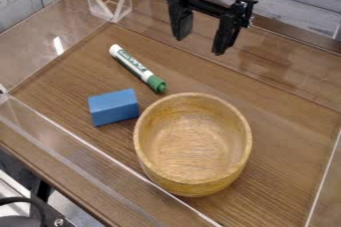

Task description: Put the blue block in the brown bowl

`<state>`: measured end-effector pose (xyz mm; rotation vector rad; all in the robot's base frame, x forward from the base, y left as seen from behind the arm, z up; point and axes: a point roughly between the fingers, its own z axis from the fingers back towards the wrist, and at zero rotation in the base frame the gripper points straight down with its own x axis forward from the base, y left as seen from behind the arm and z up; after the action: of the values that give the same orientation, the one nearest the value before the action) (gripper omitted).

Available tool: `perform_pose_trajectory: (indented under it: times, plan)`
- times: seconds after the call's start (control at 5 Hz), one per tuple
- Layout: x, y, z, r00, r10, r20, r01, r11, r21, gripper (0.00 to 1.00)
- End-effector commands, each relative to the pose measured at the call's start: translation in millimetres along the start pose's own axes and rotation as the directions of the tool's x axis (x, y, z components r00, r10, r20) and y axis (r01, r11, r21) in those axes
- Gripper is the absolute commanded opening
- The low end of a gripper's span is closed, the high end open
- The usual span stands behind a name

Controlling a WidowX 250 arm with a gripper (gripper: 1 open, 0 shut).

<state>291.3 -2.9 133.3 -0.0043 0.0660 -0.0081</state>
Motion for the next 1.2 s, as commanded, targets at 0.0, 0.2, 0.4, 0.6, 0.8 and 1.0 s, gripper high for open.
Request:
perform_pose_trajectory:
  times: [0.0,0.2,0.4,0.6,0.8,1.0]
  plan:
    - [-5.8,2.8,-6.1,0.997,-0.073,-0.016,0.073,0.997,0.003,1.0]
    - [-23.7,13.9,-6.5,0.966,-0.258,-0.016,0.258,0.966,0.012,1.0]
    - [-40.1,32.0,-6.6,0.905,-0.426,-0.01,0.426,0.904,0.028,1.0]
    - [-56.5,53.5,-7.3,0.817,-0.577,-0.012,0.577,0.815,0.046,1.0]
    - [-69.6,72.6,-10.3,0.717,-0.697,-0.021,0.697,0.715,0.06,1.0]
    - [-77.9,85.8,-18.2,0.665,-0.746,-0.028,0.746,0.663,0.066,1.0]
